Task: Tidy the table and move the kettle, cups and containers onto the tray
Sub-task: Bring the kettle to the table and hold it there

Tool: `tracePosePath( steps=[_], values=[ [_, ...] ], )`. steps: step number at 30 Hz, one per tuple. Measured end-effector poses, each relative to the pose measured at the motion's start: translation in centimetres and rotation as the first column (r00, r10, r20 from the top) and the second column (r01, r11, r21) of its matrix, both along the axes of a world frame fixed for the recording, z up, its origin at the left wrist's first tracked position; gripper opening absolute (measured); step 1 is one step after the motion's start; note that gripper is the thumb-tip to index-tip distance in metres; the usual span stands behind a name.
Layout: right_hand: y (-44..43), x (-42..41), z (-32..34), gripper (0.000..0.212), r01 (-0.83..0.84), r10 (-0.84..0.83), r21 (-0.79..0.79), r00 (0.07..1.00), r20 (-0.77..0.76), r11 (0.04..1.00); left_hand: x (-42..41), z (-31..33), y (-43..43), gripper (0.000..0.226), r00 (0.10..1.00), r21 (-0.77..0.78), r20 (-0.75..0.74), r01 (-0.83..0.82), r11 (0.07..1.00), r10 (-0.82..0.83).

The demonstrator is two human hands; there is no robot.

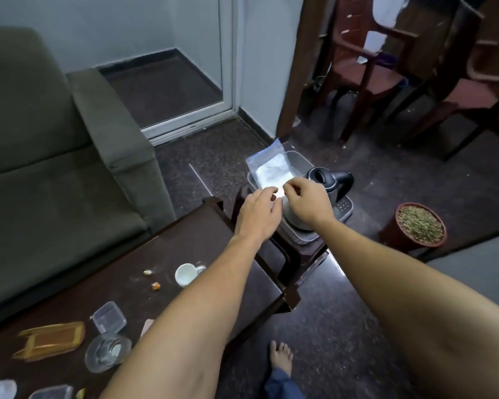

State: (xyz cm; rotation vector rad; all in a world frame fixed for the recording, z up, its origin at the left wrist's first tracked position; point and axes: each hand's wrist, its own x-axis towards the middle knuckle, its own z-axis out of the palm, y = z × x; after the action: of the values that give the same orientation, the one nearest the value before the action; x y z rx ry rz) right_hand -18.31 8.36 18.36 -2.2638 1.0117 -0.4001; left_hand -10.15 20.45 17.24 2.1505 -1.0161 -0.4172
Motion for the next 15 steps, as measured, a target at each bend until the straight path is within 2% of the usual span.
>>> tracePosePath(
  steps=[4, 8, 12, 15],
  values=[
    [-5.8, -2.6, -0.1, 0.018, 0.081, -0.082, -0.049, 0.996, -0.020, 0.995, -2.1, -0.9, -4.6, 0.036, 0.999, 0.032, -0.036, -0.023, 0.999, 0.025],
    [-11.2, -5.0, -0.8, 0.019, 0.161, -0.165, -0.084, 0.985, -0.052, 0.983, -3.5, -2.9, -8.0, 0.036, 0.997, 0.157, -0.037, -0.065, 0.985, 0.072],
    [-15.5, -5.8, -2.0, 0.023, 0.218, -0.225, -0.102, 0.972, -0.066, 0.971, -4.8, -5.4, -10.6, 0.049, 0.991, 0.277, -0.103, -0.052, 0.959, 0.084],
    [-17.7, -5.8, -3.2, 0.028, 0.200, -0.209, -0.105, 0.975, -0.081, 0.974, -5.8, -6.9, -11.9, 0.068, 0.965, 0.320, -0.230, -0.046, 0.946, 0.124]
  ],
)
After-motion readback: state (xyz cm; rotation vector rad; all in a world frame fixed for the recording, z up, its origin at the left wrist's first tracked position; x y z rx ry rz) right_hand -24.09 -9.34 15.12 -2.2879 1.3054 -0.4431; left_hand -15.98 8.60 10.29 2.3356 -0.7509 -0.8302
